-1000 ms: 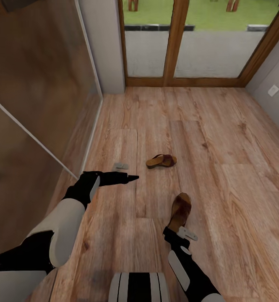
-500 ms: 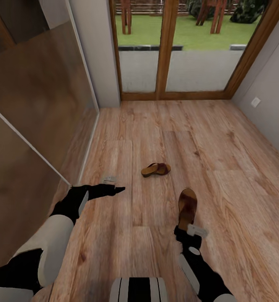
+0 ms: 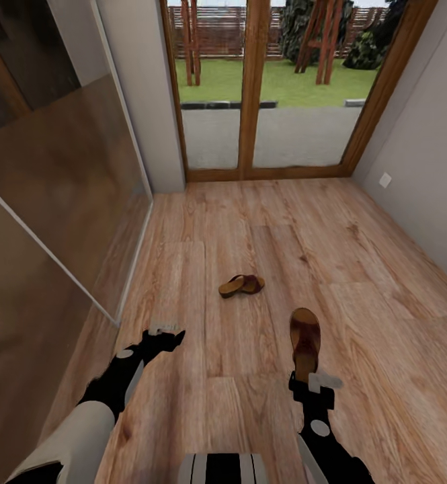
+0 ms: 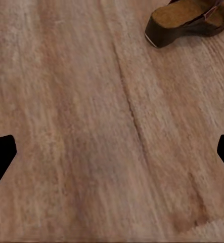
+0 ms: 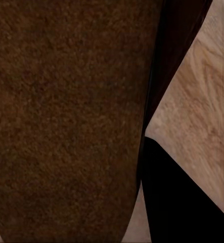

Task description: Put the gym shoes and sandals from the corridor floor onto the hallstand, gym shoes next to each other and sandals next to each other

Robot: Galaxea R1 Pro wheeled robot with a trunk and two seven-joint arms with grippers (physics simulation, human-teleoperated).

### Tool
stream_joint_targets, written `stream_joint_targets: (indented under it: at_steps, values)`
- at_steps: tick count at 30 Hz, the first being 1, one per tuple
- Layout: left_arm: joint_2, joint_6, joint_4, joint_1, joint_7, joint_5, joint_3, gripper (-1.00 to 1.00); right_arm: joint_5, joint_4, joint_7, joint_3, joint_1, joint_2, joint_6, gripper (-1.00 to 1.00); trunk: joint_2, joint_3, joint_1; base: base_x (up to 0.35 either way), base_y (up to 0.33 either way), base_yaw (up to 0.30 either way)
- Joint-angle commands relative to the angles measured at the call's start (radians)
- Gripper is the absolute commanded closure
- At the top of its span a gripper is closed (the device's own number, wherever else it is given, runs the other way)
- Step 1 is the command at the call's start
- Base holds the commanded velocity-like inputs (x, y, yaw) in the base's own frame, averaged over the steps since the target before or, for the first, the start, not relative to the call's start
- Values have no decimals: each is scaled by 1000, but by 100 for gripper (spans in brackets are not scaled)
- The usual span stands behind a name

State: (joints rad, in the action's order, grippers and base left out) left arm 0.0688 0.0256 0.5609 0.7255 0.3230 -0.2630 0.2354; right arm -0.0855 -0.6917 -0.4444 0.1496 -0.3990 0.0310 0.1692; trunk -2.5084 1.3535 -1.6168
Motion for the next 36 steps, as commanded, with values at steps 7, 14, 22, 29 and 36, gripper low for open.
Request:
stream_joint_targets:
  at_steps: [7, 14, 22, 29, 36]
  values:
    - [-2, -42, 2, -51, -2, -7, 15, -100, -8, 25, -7, 4, 3, -5, 28, 100, 1, -37, 3, 0, 0, -118]
    - [-7, -82, 9, -98, -6, -8, 17, -100, -10, 24, -8, 2, 3, -8, 29, 100, 3, -74, 6, 0, 0, -178]
    - [-13, -85, 13, -121, -11, -8, 21, -100, -11, 23, -10, -2, 3, -15, 29, 100, 5, -111, 10, 0, 0, -266]
    - [-13, -88, 7, -127, -51, -8, 50, -100, -14, 22, -10, -3, 3, -38, 29, 100, 7, -143, 13, 0, 0, -276]
    - [-10, -92, 15, -142, -103, -7, 53, -100, -17, 24, -10, -1, 3, -41, 29, 100, 7, -154, 14, 0, 0, -215]
